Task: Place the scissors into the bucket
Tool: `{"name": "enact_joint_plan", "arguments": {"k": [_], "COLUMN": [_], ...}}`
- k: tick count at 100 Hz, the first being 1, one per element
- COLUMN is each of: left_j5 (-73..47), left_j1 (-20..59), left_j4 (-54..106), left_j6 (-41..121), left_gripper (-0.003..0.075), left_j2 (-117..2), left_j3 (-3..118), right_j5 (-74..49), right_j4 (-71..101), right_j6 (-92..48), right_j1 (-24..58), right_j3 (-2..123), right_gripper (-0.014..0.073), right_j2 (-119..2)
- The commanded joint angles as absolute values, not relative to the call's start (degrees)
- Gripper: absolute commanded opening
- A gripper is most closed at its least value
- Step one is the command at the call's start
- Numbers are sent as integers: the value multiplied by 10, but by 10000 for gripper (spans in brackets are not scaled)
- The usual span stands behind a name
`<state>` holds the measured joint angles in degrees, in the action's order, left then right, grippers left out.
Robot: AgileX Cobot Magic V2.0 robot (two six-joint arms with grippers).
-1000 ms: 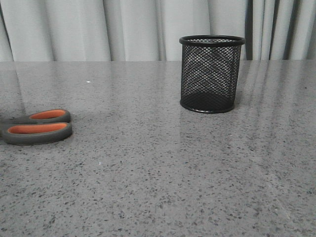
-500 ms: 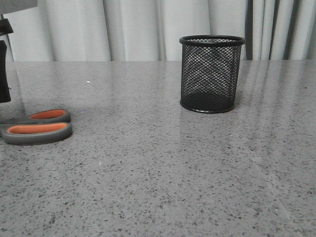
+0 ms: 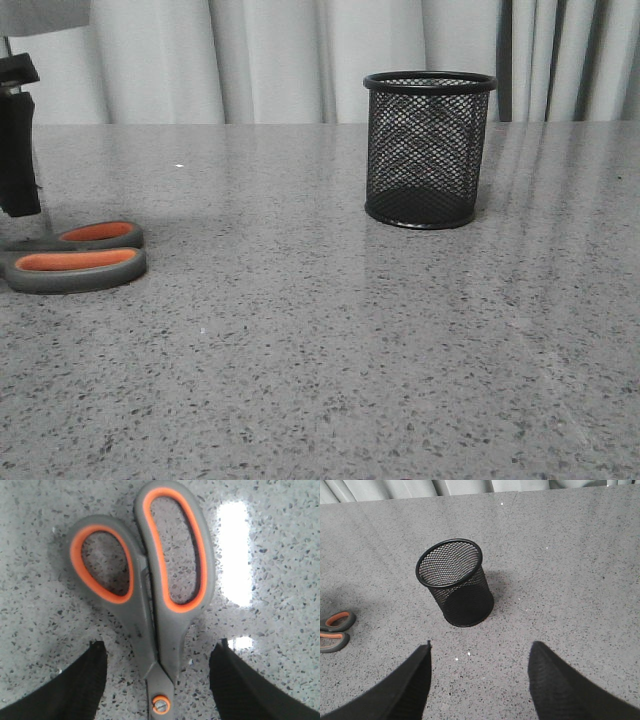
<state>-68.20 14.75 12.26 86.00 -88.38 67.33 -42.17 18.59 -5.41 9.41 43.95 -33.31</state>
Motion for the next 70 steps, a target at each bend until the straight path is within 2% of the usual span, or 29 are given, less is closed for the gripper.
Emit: {"name": "enact_joint_plan", "arguments": {"k": [1,70], "left_j5": [-675,-672], "left_j1": [153,153], "left_j4": [140,133], "left_j6": [861,861], "left_gripper": [426,422], "left_j2": [-881,-917], "left_j3": [690,690], "right_j5": [-385,-385], "right_j4": [187,187], "right_j6": [-62,-62], "right_j1": [94,94], "right_j3": [459,459], "right_gripper": [385,385], "right_j2": [-340,-340]}}
